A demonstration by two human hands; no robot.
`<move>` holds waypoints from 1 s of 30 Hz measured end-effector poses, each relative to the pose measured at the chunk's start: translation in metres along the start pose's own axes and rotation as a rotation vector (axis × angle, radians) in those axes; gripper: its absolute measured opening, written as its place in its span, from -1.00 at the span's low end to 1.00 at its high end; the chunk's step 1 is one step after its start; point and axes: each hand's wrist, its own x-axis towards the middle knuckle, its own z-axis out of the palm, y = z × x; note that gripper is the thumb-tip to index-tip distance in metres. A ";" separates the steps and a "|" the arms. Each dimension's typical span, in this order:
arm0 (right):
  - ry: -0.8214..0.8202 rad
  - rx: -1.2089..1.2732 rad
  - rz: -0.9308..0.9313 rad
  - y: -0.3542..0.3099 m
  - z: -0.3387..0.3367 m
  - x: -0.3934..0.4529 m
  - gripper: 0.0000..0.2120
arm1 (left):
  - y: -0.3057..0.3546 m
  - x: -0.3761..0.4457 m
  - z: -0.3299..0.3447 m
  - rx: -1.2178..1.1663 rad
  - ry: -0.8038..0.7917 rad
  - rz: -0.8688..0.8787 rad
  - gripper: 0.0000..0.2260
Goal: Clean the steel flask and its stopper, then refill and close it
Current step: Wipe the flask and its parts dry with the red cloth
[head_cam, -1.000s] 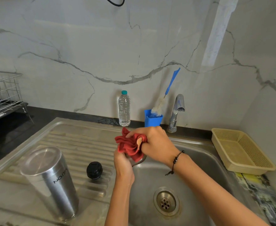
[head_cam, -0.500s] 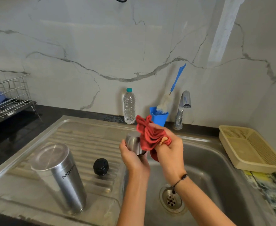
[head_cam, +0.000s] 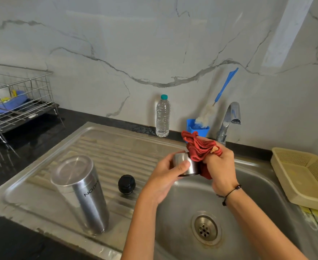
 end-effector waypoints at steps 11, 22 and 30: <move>-0.058 -0.348 0.075 0.038 0.019 0.003 -0.61 | -0.011 0.035 -0.046 1.212 0.618 -0.016 -0.42; -0.197 -0.584 0.178 0.046 0.015 -0.009 -0.66 | -0.018 0.053 -0.069 1.320 0.530 -0.172 -0.56; -0.215 -0.563 0.186 0.048 0.012 -0.008 -0.60 | -0.014 0.052 -0.069 1.395 0.470 -0.300 -0.53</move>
